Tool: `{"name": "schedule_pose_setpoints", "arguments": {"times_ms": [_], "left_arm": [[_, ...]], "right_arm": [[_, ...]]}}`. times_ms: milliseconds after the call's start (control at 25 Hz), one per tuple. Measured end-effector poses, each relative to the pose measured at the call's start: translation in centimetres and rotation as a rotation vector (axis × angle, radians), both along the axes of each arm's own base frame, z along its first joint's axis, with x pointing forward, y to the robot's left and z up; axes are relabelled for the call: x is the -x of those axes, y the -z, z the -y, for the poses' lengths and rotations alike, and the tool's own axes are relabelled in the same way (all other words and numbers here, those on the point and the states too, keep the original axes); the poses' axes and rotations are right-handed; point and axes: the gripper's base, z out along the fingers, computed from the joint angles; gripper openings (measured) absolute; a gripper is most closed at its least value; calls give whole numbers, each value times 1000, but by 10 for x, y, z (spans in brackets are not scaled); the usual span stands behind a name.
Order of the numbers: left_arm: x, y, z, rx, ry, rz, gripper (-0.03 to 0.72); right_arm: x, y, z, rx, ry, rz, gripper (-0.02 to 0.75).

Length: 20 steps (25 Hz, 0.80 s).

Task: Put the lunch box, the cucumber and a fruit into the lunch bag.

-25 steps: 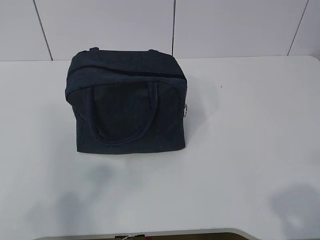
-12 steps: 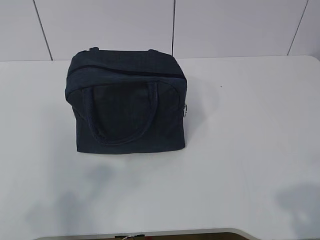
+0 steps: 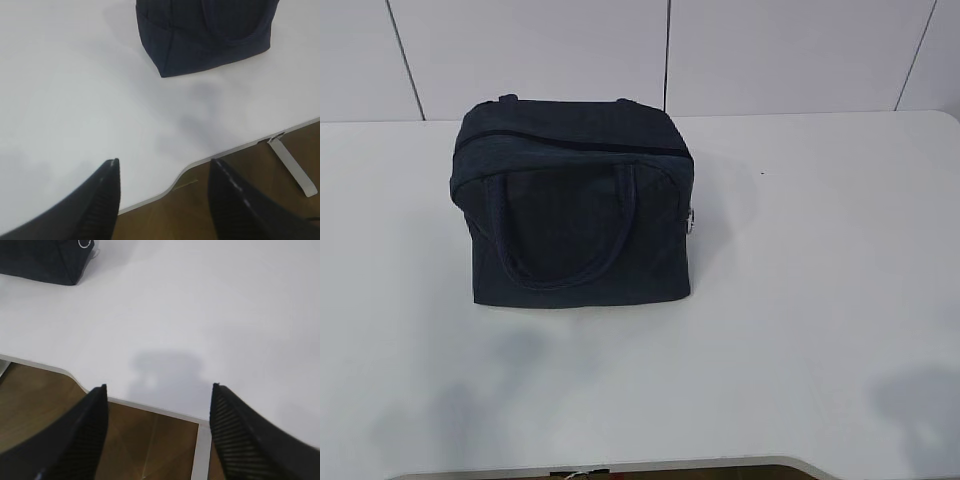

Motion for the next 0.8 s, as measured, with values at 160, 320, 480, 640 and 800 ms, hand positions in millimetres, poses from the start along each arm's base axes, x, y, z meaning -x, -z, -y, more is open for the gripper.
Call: {"name": "schedule_pose_setpoints", "arguments": {"times_ms": [160,320,480,640,800], "left_arm": [[0,0,0,0,0,-1,400],[0,0,0,0,-4,-1,400],[0,0,0,0,-20,-1,400],[-1,0,1,0,-65,-1,400],[-2,0,1,0,-99,-1,386]], "right_arm": [[0,0,0,-1,1,0,510],[0,0,0,-1,1,0,510],[0,0,0,-1,27,0,510],[0,0,-1,-1,111,0,510],[1,0,-2,-1,168,0,510]]}}
